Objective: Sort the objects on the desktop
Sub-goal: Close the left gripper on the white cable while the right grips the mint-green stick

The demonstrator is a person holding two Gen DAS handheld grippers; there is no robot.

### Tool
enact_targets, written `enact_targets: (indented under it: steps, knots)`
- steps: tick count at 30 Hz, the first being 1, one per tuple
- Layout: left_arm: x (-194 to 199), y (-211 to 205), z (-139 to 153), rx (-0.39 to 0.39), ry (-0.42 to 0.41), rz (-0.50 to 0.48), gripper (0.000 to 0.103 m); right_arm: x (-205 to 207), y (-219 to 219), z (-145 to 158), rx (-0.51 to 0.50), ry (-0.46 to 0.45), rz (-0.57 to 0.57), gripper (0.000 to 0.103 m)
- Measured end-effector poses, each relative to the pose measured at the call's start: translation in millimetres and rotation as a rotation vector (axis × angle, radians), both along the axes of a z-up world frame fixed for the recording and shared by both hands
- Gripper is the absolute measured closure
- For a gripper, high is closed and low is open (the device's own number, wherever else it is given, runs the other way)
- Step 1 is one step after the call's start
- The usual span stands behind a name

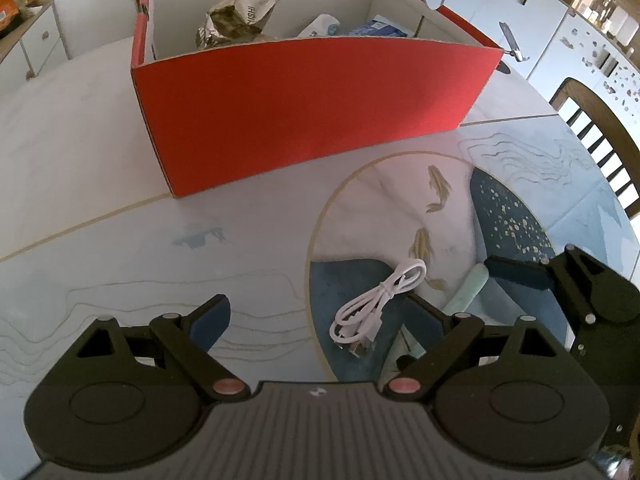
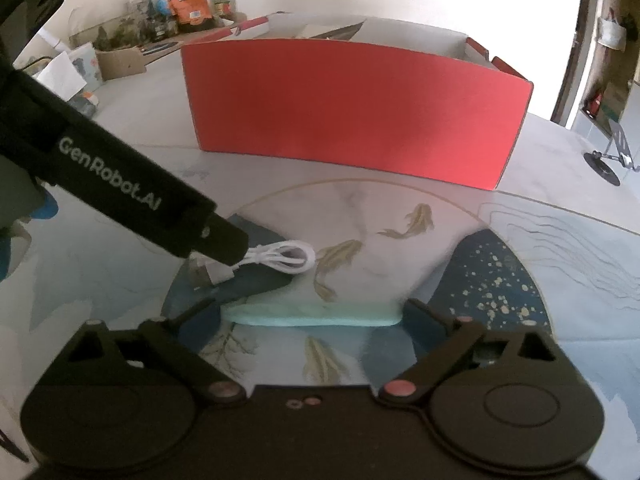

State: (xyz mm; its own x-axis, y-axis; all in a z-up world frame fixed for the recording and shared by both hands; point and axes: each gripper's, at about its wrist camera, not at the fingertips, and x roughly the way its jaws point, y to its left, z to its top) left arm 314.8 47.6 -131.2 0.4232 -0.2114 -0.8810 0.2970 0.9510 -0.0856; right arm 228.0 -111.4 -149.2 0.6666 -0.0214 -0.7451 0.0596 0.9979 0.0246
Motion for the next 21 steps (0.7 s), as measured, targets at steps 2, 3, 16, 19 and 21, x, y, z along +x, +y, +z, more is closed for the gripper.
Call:
enact_targets:
  steps: [2, 3, 16, 19, 21]
  knots:
    - [-0.7, -0.3, -0.2, -0.005, -0.002, -0.011, 0.01, 0.8, -2.0, -0.4, -0.002, 0.0, 0.021, 0.006]
    - [-1.5, -0.9, 0.1, -0.007, -0.005, -0.02, 0.01, 1.0, -3.1, -0.1, -0.002, 0.002, 0.026, 0.006]
    - [-8.6, -24.4, -4.9, 0.021, -0.023, -0.117, 0.035, -10.2, -42.4, 3.1, -0.048, 0.029, 0.026, 0.006]
    - [-10.7, -27.7, -5.6, 0.03, -0.038, -0.136, 0.04, -11.3, -46.7, 2.5, -0.049, 0.029, 0.017, 0.006]
    - [-11.5, -28.7, -4.8, 0.041, -0.049, -0.143, 0.052, -11.0, -48.2, 2.4, -0.047, 0.028, 0.015, 0.006]
